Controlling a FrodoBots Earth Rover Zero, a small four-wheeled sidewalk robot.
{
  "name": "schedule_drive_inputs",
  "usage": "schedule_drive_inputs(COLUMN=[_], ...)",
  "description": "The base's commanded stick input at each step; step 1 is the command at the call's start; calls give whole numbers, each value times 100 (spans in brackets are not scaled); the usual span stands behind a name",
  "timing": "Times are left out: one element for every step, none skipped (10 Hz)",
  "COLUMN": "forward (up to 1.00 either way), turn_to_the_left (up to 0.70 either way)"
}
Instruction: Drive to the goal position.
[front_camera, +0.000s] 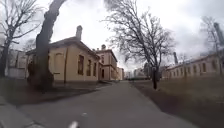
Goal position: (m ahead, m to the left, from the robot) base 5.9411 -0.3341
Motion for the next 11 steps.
schedule_drive_inputs(forward=[70,70,70,70,70,70,70,70,70,70,70], turn_to_the_left=[3,35,35,27,0,0,0,0,0,0,0])
